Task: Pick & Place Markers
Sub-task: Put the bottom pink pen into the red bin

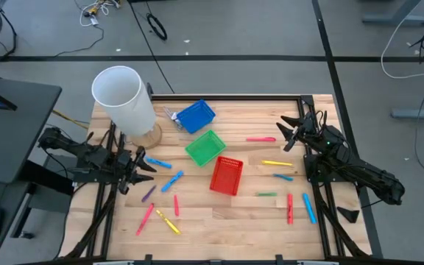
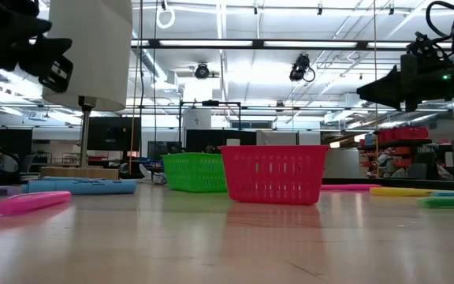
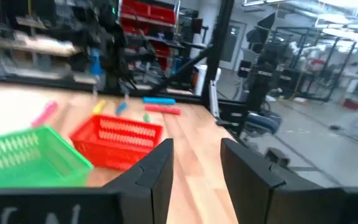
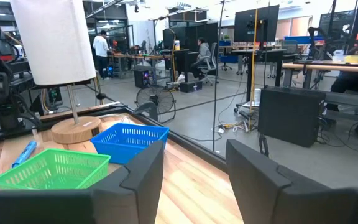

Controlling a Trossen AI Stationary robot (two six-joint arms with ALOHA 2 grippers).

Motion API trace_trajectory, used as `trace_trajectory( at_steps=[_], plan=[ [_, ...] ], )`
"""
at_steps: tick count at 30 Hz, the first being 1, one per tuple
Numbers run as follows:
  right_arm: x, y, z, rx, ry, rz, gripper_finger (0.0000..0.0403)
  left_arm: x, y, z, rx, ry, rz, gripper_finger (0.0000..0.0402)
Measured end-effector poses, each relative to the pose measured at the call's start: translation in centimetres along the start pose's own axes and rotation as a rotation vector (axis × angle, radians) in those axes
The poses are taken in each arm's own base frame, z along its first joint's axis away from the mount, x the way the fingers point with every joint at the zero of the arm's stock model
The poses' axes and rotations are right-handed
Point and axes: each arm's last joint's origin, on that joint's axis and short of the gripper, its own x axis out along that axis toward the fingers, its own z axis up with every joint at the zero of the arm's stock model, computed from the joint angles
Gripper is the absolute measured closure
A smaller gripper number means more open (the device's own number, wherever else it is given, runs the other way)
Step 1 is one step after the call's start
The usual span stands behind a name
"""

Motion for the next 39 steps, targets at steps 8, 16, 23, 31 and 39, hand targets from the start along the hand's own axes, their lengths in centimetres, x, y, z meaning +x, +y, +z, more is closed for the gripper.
trace_trajectory(
  at_steps=[8,16,23,31,39],
  plan=[
    [0.0,0.0,0.0,0.000,0.000,0.000,0.0227,-0.7,-0.3,4.8,-0.008,-0.053,0.139,0.0210],
    [0.0,0.0,0.0,0.000,0.000,0.000,0.0227,0.0,-1.2,8.4,-0.095,0.059,0.106,0.0204],
    [0.0,0.0,0.0,0.000,0.000,0.000,0.0227,1.7,-2.6,10.5,-0.264,0.160,-0.089,0.0204],
    [0.0,0.0,0.0,0.000,-0.001,0.000,0.0227,3.3,-4.3,12.9,-0.435,0.251,-0.225,0.0204],
    [0.0,0.0,0.0,0.000,-0.001,0.000,0.0227,4.9,-6.2,15.2,-0.654,0.335,-0.253,0.0204]
  ],
)
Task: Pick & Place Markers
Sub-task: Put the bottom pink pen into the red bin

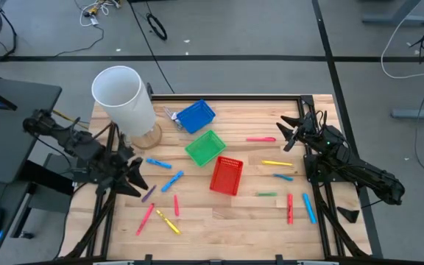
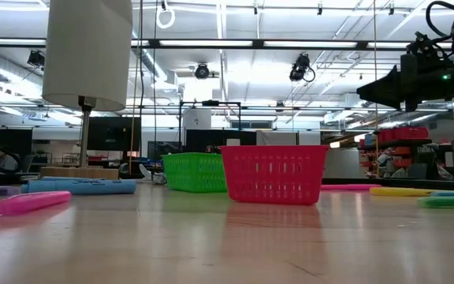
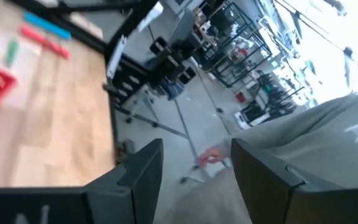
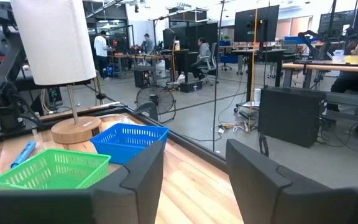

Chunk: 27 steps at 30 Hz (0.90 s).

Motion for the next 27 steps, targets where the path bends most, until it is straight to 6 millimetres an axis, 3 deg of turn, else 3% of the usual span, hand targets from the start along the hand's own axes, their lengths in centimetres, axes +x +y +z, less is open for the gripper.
trace_trajectory(
  at_steps=[11,17,27],
  plan=[
    [0.0,0.0,0.0,0.000,0.000,0.000,0.0227,3.3,-3.5,0.8,-0.311,0.166,0.067,0.0204],
    [0.0,0.0,0.0,0.000,0.000,0.000,0.0227,4.7,-4.2,0.2,-0.517,0.274,0.238,0.0205],
    [0.0,0.0,0.0,0.000,0.000,0.000,0.0227,6.7,-5.3,-1.7,-0.881,0.330,0.351,0.0205]
  ],
)
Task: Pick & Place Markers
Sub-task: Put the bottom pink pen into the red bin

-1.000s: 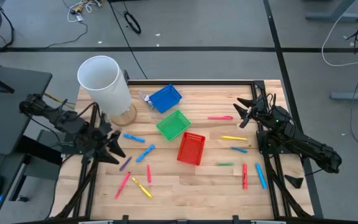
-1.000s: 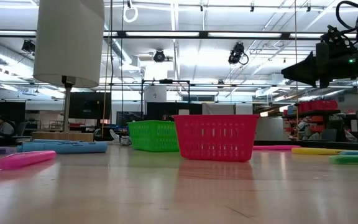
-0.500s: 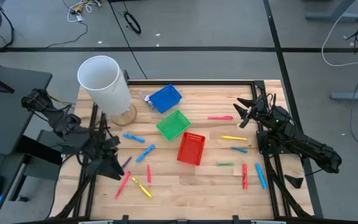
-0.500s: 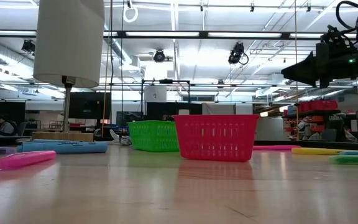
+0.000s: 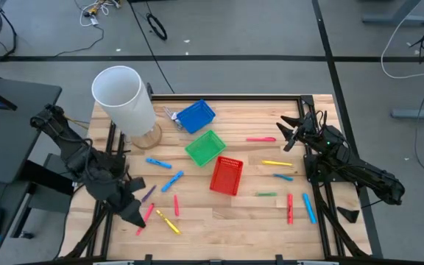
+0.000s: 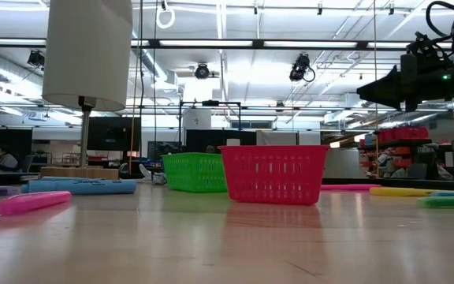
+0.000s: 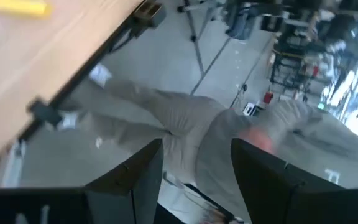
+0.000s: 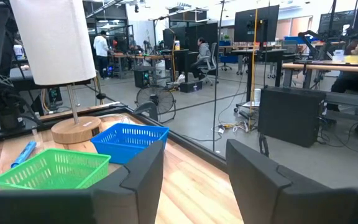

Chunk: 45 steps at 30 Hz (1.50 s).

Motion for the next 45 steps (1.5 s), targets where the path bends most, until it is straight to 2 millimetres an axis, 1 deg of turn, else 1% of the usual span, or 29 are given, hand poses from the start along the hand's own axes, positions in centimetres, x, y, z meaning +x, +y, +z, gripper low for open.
trace_trajectory(
  at_steps=[4,12,17,21,25,32,38,41,45],
  plan=[
    [0.0,0.0,0.0,0.000,0.000,0.000,0.0227,1.1,0.4,-0.9,-0.141,0.028,0.045,0.0205],
    [0.0,0.0,0.0,0.000,0.000,0.000,0.0227,3.5,1.6,-2.5,-0.286,0.033,0.165,0.0205],
    [0.0,0.0,0.0,0.000,0.000,0.000,0.0227,4.9,2.9,-3.4,-0.319,0.012,0.272,0.0205],
    [0.0,0.0,0.0,0.000,0.000,0.000,0.0227,5.6,4.1,-3.9,-0.294,-0.015,0.380,0.0205],
    [0.0,0.0,0.0,0.000,0.000,0.000,0.0227,5.6,5.5,-4.1,-0.272,-0.053,0.514,0.0205],
    [0.0,0.0,0.0,0.000,0.000,0.000,0.0227,4.4,7.2,-3.8,-0.242,-0.150,0.699,0.0205],
    [0.0,0.0,0.0,0.000,0.001,0.000,0.0227,4.1,7.5,-3.6,-0.234,-0.185,0.744,0.0205],
    [0.0,0.0,0.0,0.000,0.000,0.000,0.0227,4.1,7.5,-3.5,-0.222,-0.212,0.733,0.0205],
    [0.0,0.0,0.0,0.000,0.000,0.000,0.0227,4.1,7.5,-3.5,-0.227,-0.203,0.738,0.0205]
  ],
)
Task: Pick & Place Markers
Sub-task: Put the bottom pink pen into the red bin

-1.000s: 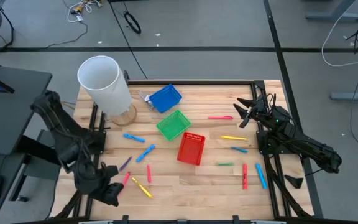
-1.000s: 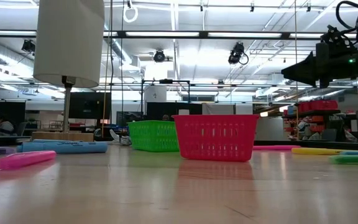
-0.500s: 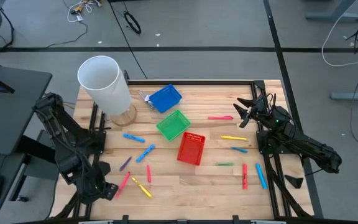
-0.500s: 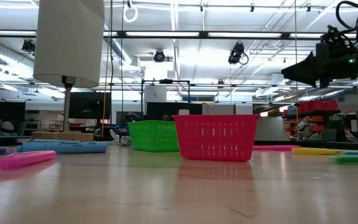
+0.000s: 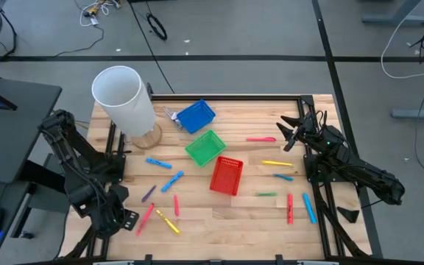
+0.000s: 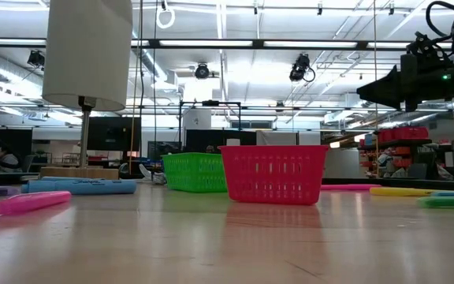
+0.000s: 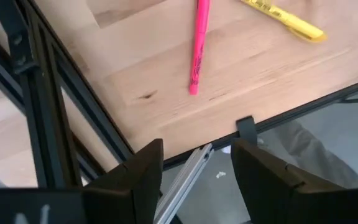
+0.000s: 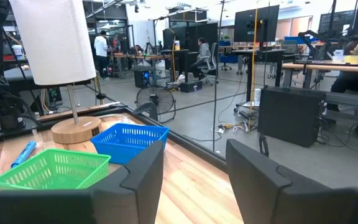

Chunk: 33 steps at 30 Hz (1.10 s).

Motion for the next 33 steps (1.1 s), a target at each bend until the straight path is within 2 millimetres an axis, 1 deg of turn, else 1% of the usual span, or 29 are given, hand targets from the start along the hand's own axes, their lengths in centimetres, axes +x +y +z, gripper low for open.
trace_trajectory(
  at_steps=[4,10,13,22,33],
  plan=[
    [0.0,0.0,0.0,0.000,0.000,0.000,0.0227,0.0,0.0,-0.1,0.010,0.024,0.011,0.0205],
    [0.0,0.0,0.0,0.000,0.000,0.000,0.0227,0.0,-0.5,-0.4,0.079,0.048,-0.046,0.0205],
    [0.0,0.0,0.0,0.000,0.000,0.000,0.0227,0.2,-0.6,-0.3,0.072,0.037,-0.037,0.0205],
    [0.0,0.0,0.0,0.000,0.000,0.000,0.0227,2.7,-2.4,0.6,0.014,-0.034,0.032,0.0205],
    [0.0,0.0,0.0,0.000,0.000,0.001,0.0227,5.8,-3.7,1.0,-0.021,-0.094,0.114,0.0205]
  ],
)
